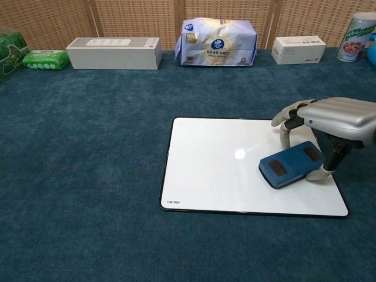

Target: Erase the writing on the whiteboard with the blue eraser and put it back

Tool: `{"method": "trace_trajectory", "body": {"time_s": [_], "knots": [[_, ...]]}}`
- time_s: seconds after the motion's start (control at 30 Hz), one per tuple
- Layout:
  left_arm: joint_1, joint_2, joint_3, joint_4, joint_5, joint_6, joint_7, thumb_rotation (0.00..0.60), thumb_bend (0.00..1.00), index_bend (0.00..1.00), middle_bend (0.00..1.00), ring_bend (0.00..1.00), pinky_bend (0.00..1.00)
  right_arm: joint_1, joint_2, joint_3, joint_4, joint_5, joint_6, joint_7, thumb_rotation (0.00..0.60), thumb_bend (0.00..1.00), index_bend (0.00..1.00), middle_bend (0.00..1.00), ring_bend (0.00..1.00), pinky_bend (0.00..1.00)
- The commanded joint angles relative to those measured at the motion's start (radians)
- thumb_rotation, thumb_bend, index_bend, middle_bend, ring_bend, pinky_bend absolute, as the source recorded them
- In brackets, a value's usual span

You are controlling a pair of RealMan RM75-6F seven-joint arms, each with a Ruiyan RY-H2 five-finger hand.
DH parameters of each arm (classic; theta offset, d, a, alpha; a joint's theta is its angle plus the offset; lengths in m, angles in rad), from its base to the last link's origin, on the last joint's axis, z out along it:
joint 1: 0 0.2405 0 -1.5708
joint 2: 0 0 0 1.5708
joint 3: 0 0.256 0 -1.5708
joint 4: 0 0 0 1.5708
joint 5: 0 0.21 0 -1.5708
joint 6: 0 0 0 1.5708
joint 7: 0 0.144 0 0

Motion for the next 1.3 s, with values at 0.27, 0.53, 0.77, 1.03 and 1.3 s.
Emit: {"method": "trace_trajectory", "body": {"time_s": [0.27, 0.53, 0.77, 1.03, 1.3], "knots": [[0.003, 0.002, 0.001, -0.007, 0.002, 0.004, 0.006, 0.600, 0.36, 0.35, 0.30, 0.25, 0.20, 0.043, 0.030, 0.027, 0.069, 0.024, -0.079, 0.060, 0.600, 0.15, 0.86, 0.18, 0.00, 0.00], [0.002, 0.002, -0.001, -0.013, 0.005, 0.004, 0.013, 0.600, 0.36, 0.35, 0.30, 0.25, 0.20, 0.032, 0.037, 0.014, 0.090, 0.018, -0.075, 0.099, 0.600, 0.15, 0.86, 0.18, 0.00, 0.00], [-0.004, 0.003, -0.004, -0.015, 0.007, -0.001, 0.013, 0.600, 0.36, 0.35, 0.30, 0.25, 0.20, 0.006, 0.043, -0.012, 0.051, -0.003, -0.036, 0.076, 0.600, 0.15, 0.86, 0.18, 0.00, 0.00], [-0.006, -0.001, -0.003, -0.008, 0.010, -0.004, 0.007, 0.600, 0.36, 0.35, 0.30, 0.25, 0.20, -0.030, 0.049, -0.043, -0.009, -0.021, 0.013, 0.036, 0.600, 0.15, 0.86, 0.18, 0.00, 0.00], [-0.003, -0.001, 0.000, 0.001, 0.016, 0.001, -0.007, 0.600, 0.36, 0.35, 0.30, 0.25, 0.20, -0.052, 0.070, -0.064, -0.087, -0.041, 0.046, -0.017, 0.600, 0.15, 0.85, 0.18, 0.00, 0.00]]}}
